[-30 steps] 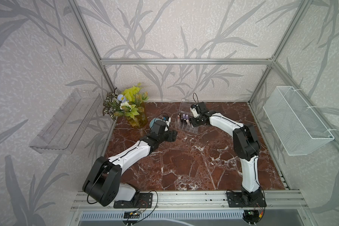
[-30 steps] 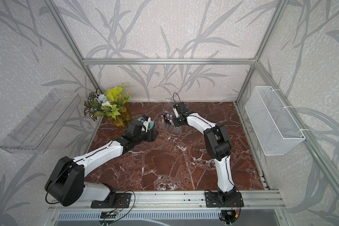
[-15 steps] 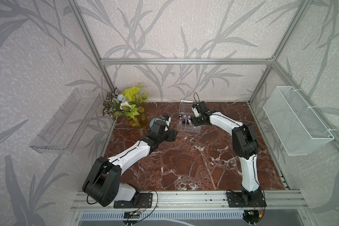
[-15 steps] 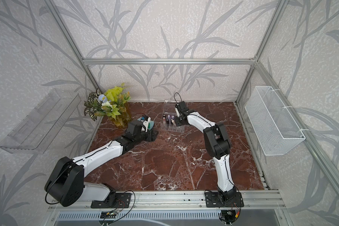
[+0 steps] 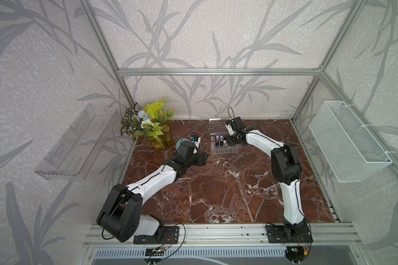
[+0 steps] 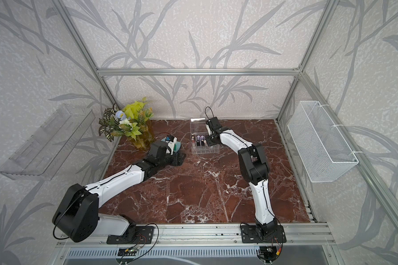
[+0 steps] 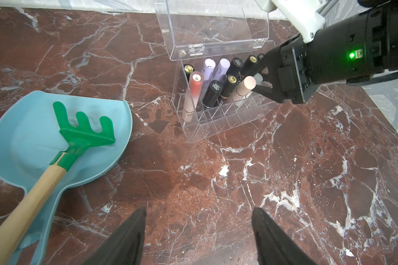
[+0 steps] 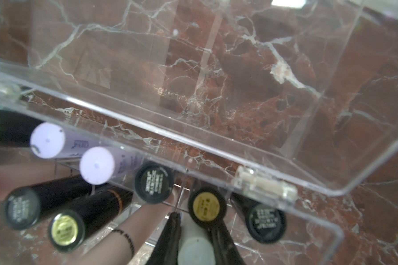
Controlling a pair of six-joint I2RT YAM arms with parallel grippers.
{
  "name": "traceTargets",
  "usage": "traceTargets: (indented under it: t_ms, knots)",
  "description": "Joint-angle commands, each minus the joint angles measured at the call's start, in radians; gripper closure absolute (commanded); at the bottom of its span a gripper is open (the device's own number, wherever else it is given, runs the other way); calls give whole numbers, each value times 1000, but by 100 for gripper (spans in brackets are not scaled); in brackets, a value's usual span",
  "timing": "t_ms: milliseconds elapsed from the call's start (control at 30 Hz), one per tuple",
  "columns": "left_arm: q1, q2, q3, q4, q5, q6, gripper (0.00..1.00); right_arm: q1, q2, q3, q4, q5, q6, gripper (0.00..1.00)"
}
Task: Arrange the lipsticks in the organizer
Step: Place the lipstick in the storage box.
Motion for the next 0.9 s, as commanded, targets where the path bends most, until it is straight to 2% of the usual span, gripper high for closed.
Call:
traceTargets:
  t_ms: [0,100,200,367,433,500,600,700,767,867]
  knots:
    - [2,-8,13,13,-26,14,25,-2,-75,-51,17,-3,8,42]
    - [2,-12,20,11,-41,18,25,-1,-159,-119,53,-10,24,27]
    - [5,-25,42,3,-77,26,25,-1,-260,-193,93,-24,48,16]
    - [25,-70,57,14,-273,31,18,-3,-472,-370,199,-7,75,1]
    - [48,-102,16,75,-359,52,10,-8,-582,-462,250,24,78,1]
    - [82,-130,-36,132,-413,74,6,-15,-676,-541,277,53,74,1]
    - [149,-172,-151,259,-459,127,3,-43,-783,-678,334,169,73,1]
    - [228,-192,-264,377,-492,174,1,-122,-849,-807,404,242,85,1]
    - [271,-199,-327,454,-498,187,0,-201,-864,-875,471,201,103,1]
    - [313,-186,-439,646,-498,221,0,-324,-851,-981,657,59,115,1]
